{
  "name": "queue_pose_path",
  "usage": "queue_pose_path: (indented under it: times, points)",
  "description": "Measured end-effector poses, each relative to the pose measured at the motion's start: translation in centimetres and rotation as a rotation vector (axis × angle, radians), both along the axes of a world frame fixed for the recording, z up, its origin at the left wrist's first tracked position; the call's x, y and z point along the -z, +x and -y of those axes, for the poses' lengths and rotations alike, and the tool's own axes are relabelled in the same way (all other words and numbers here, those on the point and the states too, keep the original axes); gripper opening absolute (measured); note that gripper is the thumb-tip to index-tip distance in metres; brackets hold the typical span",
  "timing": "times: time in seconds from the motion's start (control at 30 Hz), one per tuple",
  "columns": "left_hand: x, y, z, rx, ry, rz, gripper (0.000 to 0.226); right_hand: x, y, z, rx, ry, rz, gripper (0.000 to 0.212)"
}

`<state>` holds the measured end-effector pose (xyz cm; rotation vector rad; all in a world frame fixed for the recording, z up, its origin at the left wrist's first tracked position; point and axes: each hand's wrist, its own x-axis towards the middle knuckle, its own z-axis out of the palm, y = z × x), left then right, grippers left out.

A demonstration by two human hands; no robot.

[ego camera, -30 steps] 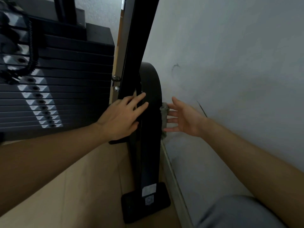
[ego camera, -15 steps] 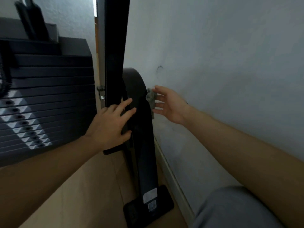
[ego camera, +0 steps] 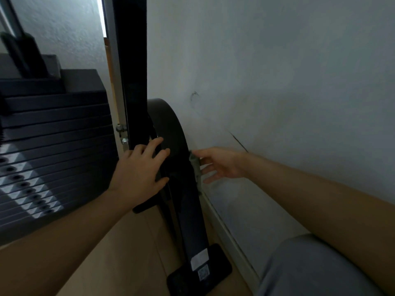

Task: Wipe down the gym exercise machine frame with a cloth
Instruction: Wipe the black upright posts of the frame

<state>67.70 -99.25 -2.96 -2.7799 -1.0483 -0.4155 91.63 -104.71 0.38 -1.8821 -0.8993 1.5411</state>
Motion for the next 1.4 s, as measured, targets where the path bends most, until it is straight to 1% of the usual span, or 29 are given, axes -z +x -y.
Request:
queue_pose_path:
  times: [0.07, 0.1, 0.17, 0.27, 0.43, 0.5, 0.57, 0.67, 0.73, 0.93, 1.1, 1.2, 1.33, 1.4]
  points:
    - [0.0, -0.1, 0.0, 0.002, 0.007, -0.007, 0.078, 0.0, 0.0, 0.1, -0.017, -0.033, -0.002, 0.041]
    - [0.0, -0.1, 0.0, 0.003, 0.011, -0.012, 0.078, -0.1, -0.2, -0.1, -0.008, -0.022, -0.006, 0.038]
    - [0.0, -0.1, 0.0, 0.003, 0.016, -0.019, 0.078, -0.8, -0.7, -0.7, 0.032, 0.026, -0.030, 0.030]
    - [-0.1, 0.1, -0.1, -0.002, 0.020, -0.036, 0.077, -1.7, -1.3, -2.3, 0.115, 0.153, -0.080, 0.025]
    - [-0.2, 0.1, 0.0, -0.010, 0.031, -0.053, 0.076, -3.2, -2.6, -4.7, 0.238, 0.381, -0.191, 0.030]
    - [-0.2, 0.1, 0.0, -0.010, 0.032, -0.054, 0.076, -3.5, -2.8, -5.2, 0.240, 0.434, -0.190, 0.031]
    - [-0.2, 0.1, 0.0, -0.008, 0.035, -0.054, 0.076, -3.5, -2.9, -5.3, 0.225, 0.437, -0.147, 0.039]
    - [0.0, -0.1, -0.2, 0.009, 0.043, -0.050, 0.074, -3.1, -2.6, -4.3, 0.162, 0.357, -0.043, 0.036]
    - [0.2, -0.2, -0.3, 0.014, 0.047, -0.044, 0.074, -2.7, -2.0, -3.2, 0.134, 0.278, -0.014, 0.033]
    - [0.6, 0.0, -0.1, 0.023, 0.054, -0.036, 0.073, 0.3, -0.4, 0.3, 0.064, 0.040, -0.041, 0.039]
    - [1.0, -0.4, -0.2, 0.045, 0.065, -0.013, 0.071, 3.3, -0.1, 2.2, 0.053, -0.095, -0.049, 0.035]
    - [1.2, -0.5, -0.1, 0.038, 0.069, 0.001, 0.073, 4.4, -0.1, 3.3, -0.008, -0.175, 0.018, 0.036]
    - [1.5, -0.5, 0.2, 0.039, 0.072, 0.004, 0.077, 6.1, -0.3, 4.3, -0.069, -0.256, 0.109, 0.028]
    - [1.6, -0.6, 0.3, 0.040, 0.074, 0.003, 0.078, 7.1, -0.2, 4.8, -0.085, -0.265, 0.143, 0.034]
